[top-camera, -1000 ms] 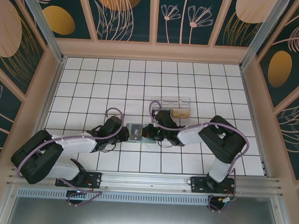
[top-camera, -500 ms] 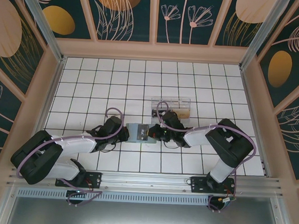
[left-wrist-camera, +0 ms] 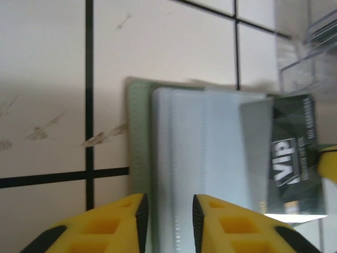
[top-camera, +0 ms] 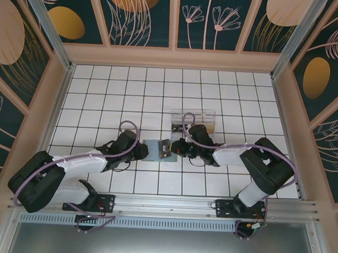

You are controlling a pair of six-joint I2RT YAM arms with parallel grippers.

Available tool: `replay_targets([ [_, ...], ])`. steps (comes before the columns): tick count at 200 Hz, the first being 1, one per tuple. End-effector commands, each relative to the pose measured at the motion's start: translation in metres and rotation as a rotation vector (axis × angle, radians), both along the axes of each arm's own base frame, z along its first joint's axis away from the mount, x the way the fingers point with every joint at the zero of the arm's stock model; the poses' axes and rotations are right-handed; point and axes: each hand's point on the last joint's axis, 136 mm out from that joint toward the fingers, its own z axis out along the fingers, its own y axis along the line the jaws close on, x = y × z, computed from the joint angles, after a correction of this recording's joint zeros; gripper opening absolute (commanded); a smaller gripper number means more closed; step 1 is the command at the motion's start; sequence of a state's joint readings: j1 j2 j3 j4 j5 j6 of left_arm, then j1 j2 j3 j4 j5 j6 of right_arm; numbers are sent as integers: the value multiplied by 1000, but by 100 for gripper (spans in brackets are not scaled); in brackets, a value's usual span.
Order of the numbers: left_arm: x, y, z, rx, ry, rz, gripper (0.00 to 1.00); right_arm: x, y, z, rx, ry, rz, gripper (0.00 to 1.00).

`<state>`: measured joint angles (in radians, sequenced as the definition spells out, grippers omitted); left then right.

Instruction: Take the credit cards out of the card holder

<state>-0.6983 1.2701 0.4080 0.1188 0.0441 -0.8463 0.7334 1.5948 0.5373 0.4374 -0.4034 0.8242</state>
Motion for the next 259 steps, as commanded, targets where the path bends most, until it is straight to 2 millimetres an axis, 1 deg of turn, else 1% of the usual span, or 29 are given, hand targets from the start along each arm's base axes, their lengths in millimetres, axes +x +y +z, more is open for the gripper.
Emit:
replay_targets([
  [1,6,-15,25,-73,-40,-37,32,-7,-2,1,10,-5,28,0],
  [20,7,-29,35,-138,-54,-70,27,-9,2,-1,18,4,43,0],
  [31,7,-34,37,-155,-57,-85,24,-10,4,-2,21,6,49,0],
  [49,8,-39,30,-142,-42,-93,21,-10,6,-4,22,10,55,0],
  [78,6,-49,18,-136,-14,-120,17,-11,9,-6,24,16,63,0],
  [101,7,-55,12,-117,1,-130,16,-11,10,-6,23,16,65,0],
  [123,7,-50,-1,-70,27,-115,14,-11,10,-7,22,17,64,0],
  [131,5,-48,-6,-56,40,-111,12,-11,10,-7,22,17,64,0],
  [153,2,-43,-18,-28,71,-101,10,-10,12,-9,27,21,68,0],
  [180,-4,-42,-27,-19,98,-104,7,-10,15,-11,42,30,74,12],
  [197,-4,-42,-29,-17,102,-103,6,-11,19,-11,54,35,83,17],
  [217,-5,-41,-31,-14,108,-104,5,-11,21,-11,66,37,90,19],
  [239,-6,-42,-31,-13,110,-106,5,-11,23,-10,78,40,94,18],
  [251,-6,-41,-32,-12,110,-105,5,-11,23,-10,78,41,94,13],
  [259,-6,-41,-31,-11,110,-104,5,-10,22,-11,74,42,89,8],
])
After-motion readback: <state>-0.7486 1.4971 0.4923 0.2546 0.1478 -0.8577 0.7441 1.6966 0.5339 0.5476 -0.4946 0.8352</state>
